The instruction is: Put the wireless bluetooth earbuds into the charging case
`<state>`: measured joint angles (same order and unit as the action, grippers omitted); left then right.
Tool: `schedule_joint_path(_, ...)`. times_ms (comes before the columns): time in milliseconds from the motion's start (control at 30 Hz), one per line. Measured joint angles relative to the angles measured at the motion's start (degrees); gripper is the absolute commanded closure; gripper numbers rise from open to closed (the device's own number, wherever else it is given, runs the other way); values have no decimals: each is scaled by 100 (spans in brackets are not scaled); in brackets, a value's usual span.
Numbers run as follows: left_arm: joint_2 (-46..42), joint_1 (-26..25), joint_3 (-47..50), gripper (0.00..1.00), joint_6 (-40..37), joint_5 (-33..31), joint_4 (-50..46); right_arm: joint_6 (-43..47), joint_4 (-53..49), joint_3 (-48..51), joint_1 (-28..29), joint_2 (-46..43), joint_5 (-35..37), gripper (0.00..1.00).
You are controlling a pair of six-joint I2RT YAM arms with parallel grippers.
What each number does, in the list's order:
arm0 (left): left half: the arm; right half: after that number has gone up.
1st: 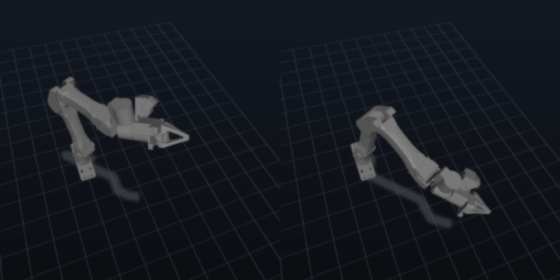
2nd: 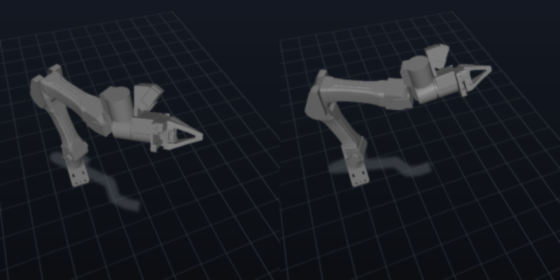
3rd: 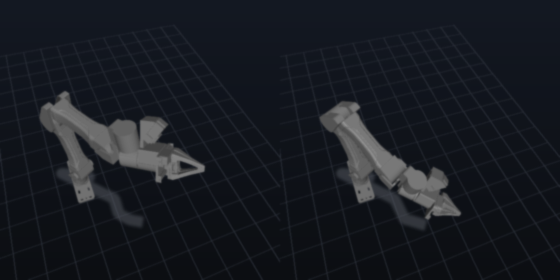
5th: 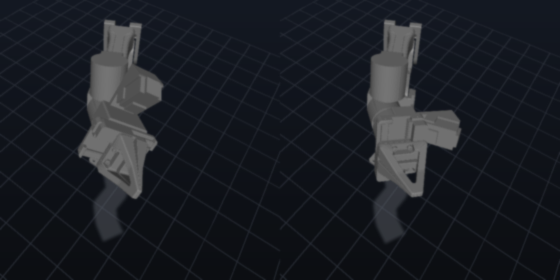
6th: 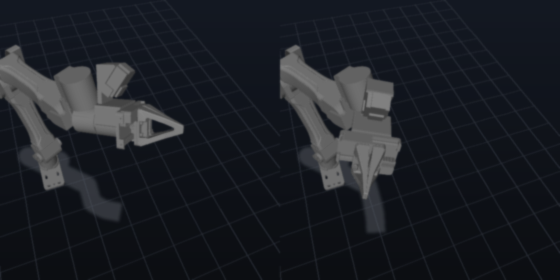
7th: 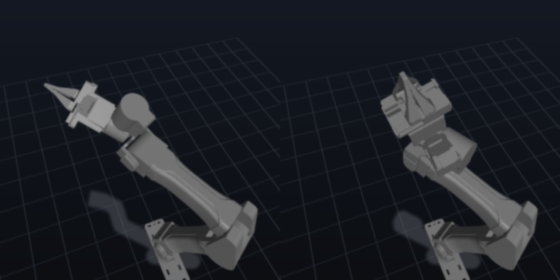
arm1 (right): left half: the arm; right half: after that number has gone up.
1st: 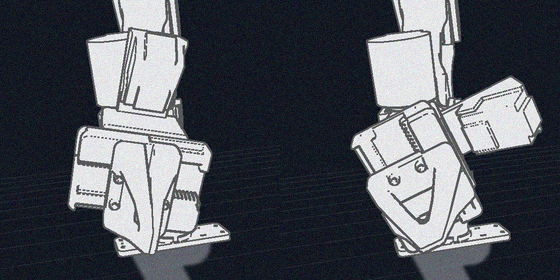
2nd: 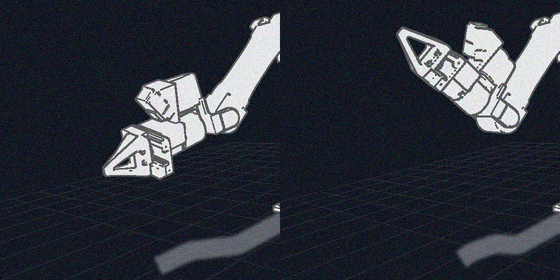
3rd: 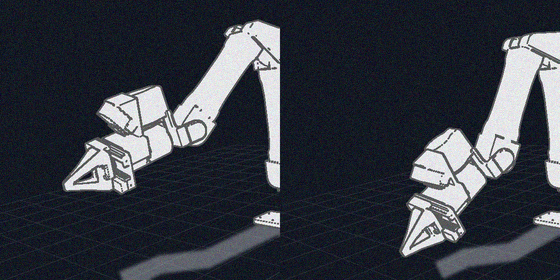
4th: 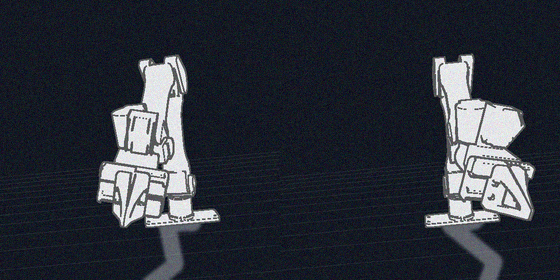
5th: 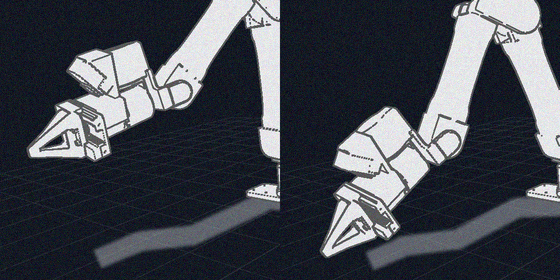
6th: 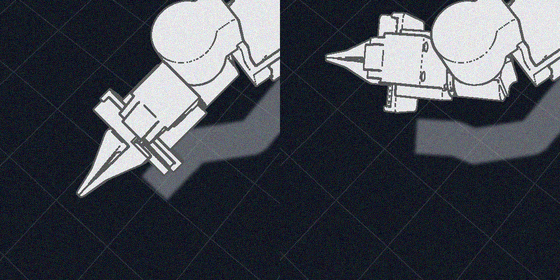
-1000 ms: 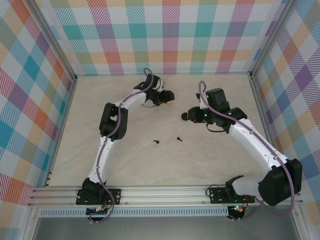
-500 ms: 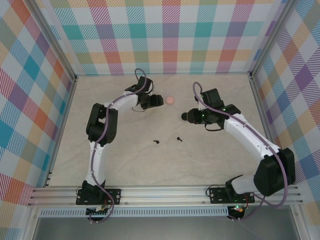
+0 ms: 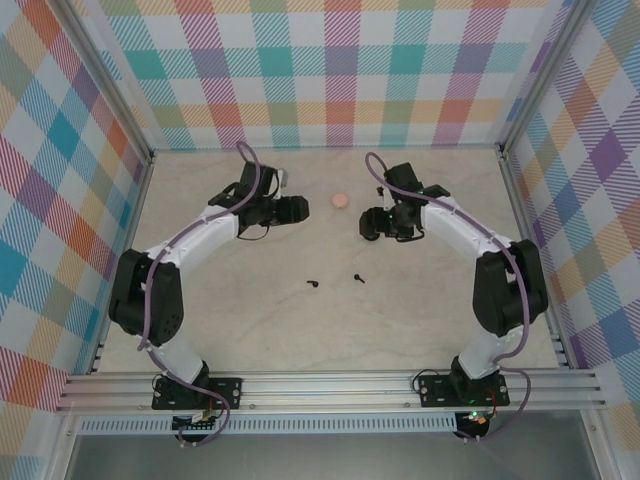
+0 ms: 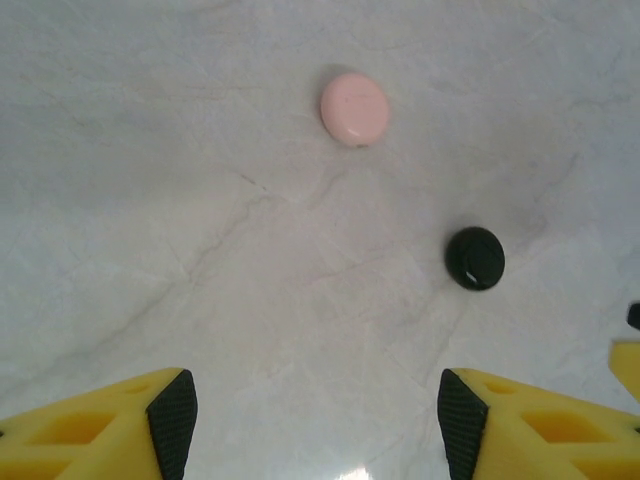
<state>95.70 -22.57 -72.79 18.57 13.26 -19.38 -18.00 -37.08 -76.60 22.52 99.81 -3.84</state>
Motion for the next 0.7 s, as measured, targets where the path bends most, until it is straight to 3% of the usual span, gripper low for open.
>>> schedule_joint_path(333,-1029,-7,817,34,155,424,-48,11,-293,-730,0,1010,197,25)
schedule_joint_path(700,-1563,-7,1174,34,304,358,-205,225,-815,-1888,0,2131,472,29)
